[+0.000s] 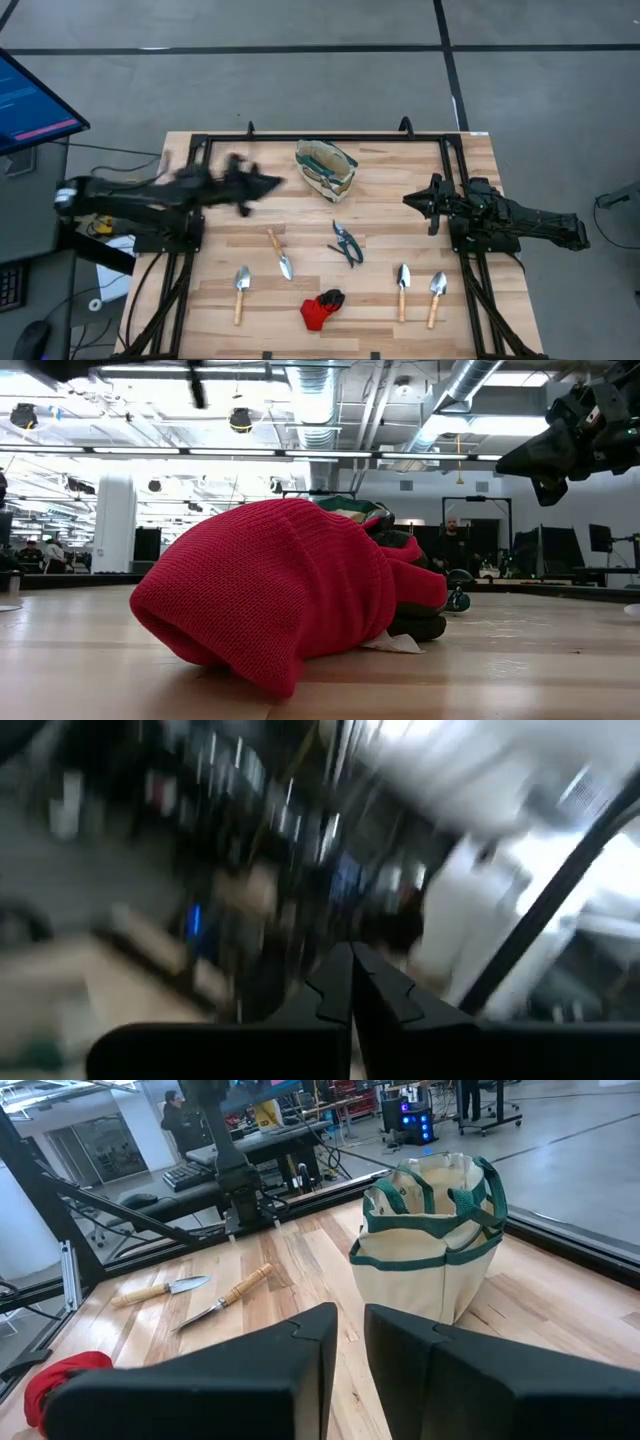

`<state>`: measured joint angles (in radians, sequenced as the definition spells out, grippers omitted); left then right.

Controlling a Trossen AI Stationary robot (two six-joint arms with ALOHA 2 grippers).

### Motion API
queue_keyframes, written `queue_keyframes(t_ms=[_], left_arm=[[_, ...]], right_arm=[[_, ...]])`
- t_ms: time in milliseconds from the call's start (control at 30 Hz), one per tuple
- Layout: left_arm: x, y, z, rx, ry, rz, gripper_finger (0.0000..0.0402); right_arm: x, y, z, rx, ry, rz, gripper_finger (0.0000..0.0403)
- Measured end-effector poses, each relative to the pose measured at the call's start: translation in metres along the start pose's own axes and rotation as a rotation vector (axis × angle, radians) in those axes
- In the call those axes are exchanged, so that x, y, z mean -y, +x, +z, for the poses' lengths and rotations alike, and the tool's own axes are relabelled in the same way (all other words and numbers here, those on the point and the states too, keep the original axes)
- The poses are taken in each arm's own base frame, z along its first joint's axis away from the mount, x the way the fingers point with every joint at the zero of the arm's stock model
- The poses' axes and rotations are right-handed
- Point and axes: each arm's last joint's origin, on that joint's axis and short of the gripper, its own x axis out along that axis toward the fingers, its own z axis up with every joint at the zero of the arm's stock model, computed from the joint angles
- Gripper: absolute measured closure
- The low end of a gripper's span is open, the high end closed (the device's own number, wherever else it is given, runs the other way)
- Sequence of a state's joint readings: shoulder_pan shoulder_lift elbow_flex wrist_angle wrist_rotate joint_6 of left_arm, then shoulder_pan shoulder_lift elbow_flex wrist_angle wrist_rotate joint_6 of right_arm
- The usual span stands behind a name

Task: Pick & Place Garden tools in Gardening bag
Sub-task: Put the red gloves into the gardening bag

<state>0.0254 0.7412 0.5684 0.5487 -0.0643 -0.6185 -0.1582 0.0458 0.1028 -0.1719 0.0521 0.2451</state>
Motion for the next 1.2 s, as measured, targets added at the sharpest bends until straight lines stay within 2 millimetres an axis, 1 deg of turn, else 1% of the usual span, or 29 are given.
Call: queue_keyframes(t_ms=[67,133,233,300,367,500,600,700,767,833,900,967,1100,1200], left_arm=[[-0.002,0.024,-0.009,-0.186,-0.073,0.042,0.0399],[0.001,0.044,-0.013,-0.347,-0.156,0.054,0.0399],[0.004,0.064,-0.023,-0.566,-0.275,0.061,0.0399],[0.004,0.073,-0.033,-0.649,-0.311,0.052,0.0399],[0.006,0.078,-0.035,-0.665,-0.318,0.043,0.0399],[0.015,0.084,-0.035,-0.652,-0.363,-0.032,0.0399],[0.018,0.088,-0.031,-0.582,-0.305,-0.091,0.0399],[0.014,0.092,-0.026,-0.501,-0.31,-0.045,0.0399],[0.011,0.093,-0.023,-0.477,-0.369,-0.022,0.0398],[0.014,0.093,-0.019,-0.455,-0.402,-0.035,0.0396],[0.025,0.096,-0.011,-0.416,-0.412,-0.047,0.039],[0.038,0.101,0.003,-0.344,-0.386,-0.07,0.0381],[0.065,0.109,0.033,-0.228,-0.243,-0.154,0.0355],[0.081,0.112,0.047,-0.185,-0.143,-0.218,0.0328]], right_arm=[[0.0,0.0,0.0,0.0,0.0,0.001,0.0352],[0.0,0.0,0.0,0.0,0.0,0.001,0.0352],[0.0,0.0,0.0,-0.004,0.0,0.001,0.0352],[0.0,0.0,0.0,-0.003,0.0,0.002,0.0352],[0.0,0.0,0.0,-0.004,0.0,0.002,0.0352],[0.0,0.0,0.0,-0.003,0.0,0.002,0.0352],[0.0,0.0,0.0,-0.004,0.0,0.002,0.0352],[0.0,0.0,-0.001,-0.007,0.0,0.002,0.0352],[0.0,0.0,-0.001,-0.009,-0.001,0.001,0.0352],[0.0,0.0,-0.001,-0.009,-0.001,0.001,0.0352],[0.0,0.0,-0.001,-0.01,-0.001,0.001,0.0352],[0.0,0.0,-0.001,-0.01,0.0,0.001,0.0352],[0.0,0.0,-0.001,-0.01,0.0,0.001,0.0352],[0.0,0.0,-0.001,-0.011,0.0,0.001,0.0352]])
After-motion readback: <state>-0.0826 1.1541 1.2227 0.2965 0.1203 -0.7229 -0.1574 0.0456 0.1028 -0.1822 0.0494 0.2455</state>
